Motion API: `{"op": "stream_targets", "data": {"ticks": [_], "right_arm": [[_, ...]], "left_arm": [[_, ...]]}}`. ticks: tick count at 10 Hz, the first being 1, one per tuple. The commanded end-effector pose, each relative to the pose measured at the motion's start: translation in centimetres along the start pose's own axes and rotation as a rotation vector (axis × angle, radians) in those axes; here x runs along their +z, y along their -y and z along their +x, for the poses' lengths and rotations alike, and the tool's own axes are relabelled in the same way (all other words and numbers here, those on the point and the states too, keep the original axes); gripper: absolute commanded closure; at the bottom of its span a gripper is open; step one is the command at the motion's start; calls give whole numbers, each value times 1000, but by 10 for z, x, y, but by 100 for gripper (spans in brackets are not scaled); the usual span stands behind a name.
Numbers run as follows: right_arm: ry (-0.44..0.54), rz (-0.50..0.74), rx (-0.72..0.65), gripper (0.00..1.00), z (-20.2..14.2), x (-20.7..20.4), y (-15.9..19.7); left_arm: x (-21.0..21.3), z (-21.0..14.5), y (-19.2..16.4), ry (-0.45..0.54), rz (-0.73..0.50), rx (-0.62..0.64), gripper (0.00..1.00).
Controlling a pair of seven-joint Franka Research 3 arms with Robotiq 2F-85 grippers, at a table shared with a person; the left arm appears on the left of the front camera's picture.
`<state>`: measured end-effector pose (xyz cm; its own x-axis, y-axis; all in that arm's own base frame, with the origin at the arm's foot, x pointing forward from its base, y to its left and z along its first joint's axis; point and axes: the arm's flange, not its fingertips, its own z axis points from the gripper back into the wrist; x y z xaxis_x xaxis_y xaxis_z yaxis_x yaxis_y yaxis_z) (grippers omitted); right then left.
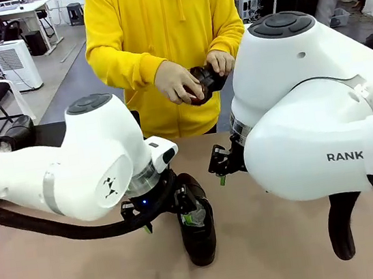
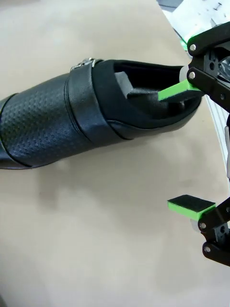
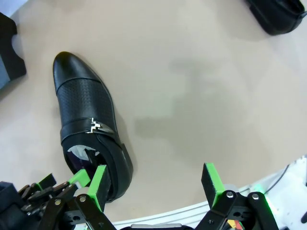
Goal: Organize the shoes by placing them on the stand.
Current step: Place the Shoe from the middle of the table onto the Shoes Stand.
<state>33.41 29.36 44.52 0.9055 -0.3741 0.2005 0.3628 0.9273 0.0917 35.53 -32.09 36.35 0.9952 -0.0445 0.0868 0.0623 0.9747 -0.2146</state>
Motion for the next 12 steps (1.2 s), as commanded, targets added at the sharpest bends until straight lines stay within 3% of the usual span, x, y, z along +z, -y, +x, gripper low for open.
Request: {"op": "stream_targets", "data": {"ticks": [1,3,8,9,12], "right_arm": [[-11,20,8,0,3,0,-1],[-11,20,8,0,3,0,-1],[-11,20,8,0,3,0,-1],[-11,20,8,0,3,0,-1],[-11,20,8,0,3,0,-1]], "left_arm": [[-9,9,15,-1,68,44,0],[-14,12,18,-10,79,38,0],[-29,18,17,16,77,65,93],[-29,19,17,19,73,67,100],[-22,22,7,46,35,62,100]]}}
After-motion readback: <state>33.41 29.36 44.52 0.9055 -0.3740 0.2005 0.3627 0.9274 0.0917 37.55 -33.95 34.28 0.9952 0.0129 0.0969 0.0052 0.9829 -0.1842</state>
